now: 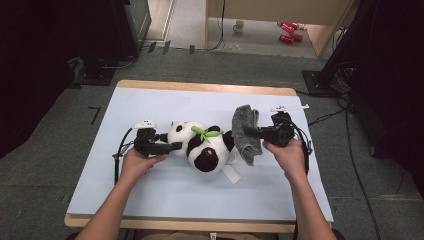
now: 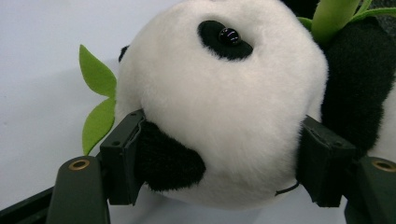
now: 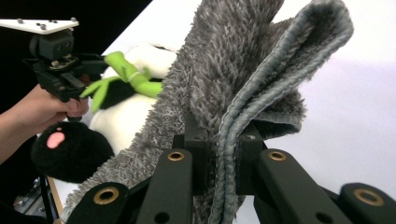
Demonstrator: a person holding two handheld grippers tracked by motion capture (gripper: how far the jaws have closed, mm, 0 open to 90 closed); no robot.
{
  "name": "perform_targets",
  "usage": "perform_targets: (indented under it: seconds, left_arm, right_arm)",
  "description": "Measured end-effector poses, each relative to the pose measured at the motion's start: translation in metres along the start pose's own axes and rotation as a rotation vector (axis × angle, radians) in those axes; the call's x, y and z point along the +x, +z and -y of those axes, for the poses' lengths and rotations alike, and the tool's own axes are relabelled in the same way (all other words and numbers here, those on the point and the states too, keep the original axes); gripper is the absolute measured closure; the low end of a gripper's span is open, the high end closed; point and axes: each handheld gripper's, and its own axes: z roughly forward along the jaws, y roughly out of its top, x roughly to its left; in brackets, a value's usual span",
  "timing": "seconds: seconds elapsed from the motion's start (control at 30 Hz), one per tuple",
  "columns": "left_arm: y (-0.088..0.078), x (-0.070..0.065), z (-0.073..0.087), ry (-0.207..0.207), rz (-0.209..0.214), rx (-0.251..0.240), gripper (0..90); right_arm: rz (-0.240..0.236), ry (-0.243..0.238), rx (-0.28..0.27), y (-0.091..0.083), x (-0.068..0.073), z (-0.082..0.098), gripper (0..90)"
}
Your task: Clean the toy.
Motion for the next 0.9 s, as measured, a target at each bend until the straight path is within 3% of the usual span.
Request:
perform_targets:
  seconds: [0.17, 0.3, 0.4, 0.5, 0.77, 0.9]
  left_arm:
    - [0.0, -0.001, 0.002, -0.002, -0.005, -0.009, 28.1]
    - [0.0, -0.002, 0.001, -0.012, -0.014, 0.001, 28.2]
    - [0.0, -0.004, -0.001, -0.018, -0.023, 0.011, 28.2]
    - [0.0, -0.003, -0.001, -0.022, -0.019, 0.014, 28.0]
    - [0.0, -0.007, -0.005, -0.044, -0.033, 0.039, 28.0]
    - [0.001, -0.005, -0.008, -0.052, -0.021, 0.046, 27.9]
  right_arm:
    - [-0.02, -0.021, 0.024, 0.014, 0.007, -0.003, 80.9]
    - [-0.023, -0.038, 0.093, 0.038, 0.009, 0.004, 81.0]
    - [-0.037, -0.044, 0.1, 0.055, 0.012, 0.011, 81.0]
    - [-0.031, -0.058, 0.098, 0.054, 0.011, 0.012, 81.0]
    - [-0.02, 0.014, 0.091, 0.044, -0.007, 0.024, 80.9]
    - [-0.001, 0.018, 0.104, 0.041, -0.009, 0.028, 80.9]
